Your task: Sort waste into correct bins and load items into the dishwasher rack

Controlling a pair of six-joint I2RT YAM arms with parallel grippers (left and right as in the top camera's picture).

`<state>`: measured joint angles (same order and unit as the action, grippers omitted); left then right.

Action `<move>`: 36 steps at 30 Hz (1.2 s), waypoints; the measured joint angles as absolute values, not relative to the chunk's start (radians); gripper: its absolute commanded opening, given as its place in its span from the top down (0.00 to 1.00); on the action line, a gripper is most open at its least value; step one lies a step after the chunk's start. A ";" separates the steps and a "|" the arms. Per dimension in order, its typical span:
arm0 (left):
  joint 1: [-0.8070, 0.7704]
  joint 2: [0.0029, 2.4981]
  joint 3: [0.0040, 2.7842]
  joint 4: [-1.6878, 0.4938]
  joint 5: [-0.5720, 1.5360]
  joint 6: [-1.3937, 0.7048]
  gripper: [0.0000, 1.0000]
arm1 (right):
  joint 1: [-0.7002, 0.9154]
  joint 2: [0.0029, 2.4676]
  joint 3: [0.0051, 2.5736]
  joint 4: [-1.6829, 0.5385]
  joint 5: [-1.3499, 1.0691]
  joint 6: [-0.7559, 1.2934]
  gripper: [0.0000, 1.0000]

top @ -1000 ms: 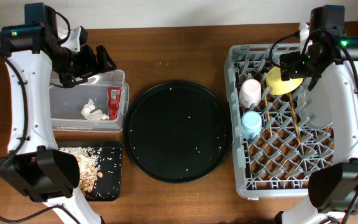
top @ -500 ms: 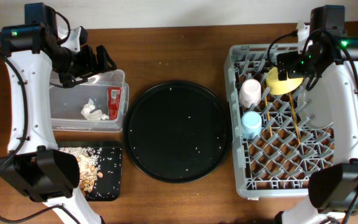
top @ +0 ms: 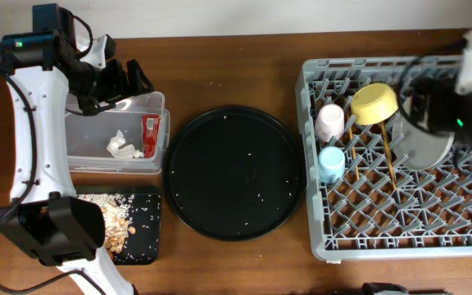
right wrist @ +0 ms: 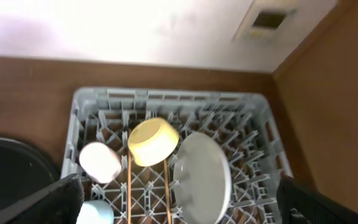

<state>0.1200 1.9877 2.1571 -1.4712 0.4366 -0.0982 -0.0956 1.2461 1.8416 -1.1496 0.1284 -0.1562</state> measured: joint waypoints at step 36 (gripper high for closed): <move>0.120 1.988 2.157 -1.470 0.436 -0.098 0.00 | 0.090 0.017 0.402 -0.263 -0.088 -0.152 0.02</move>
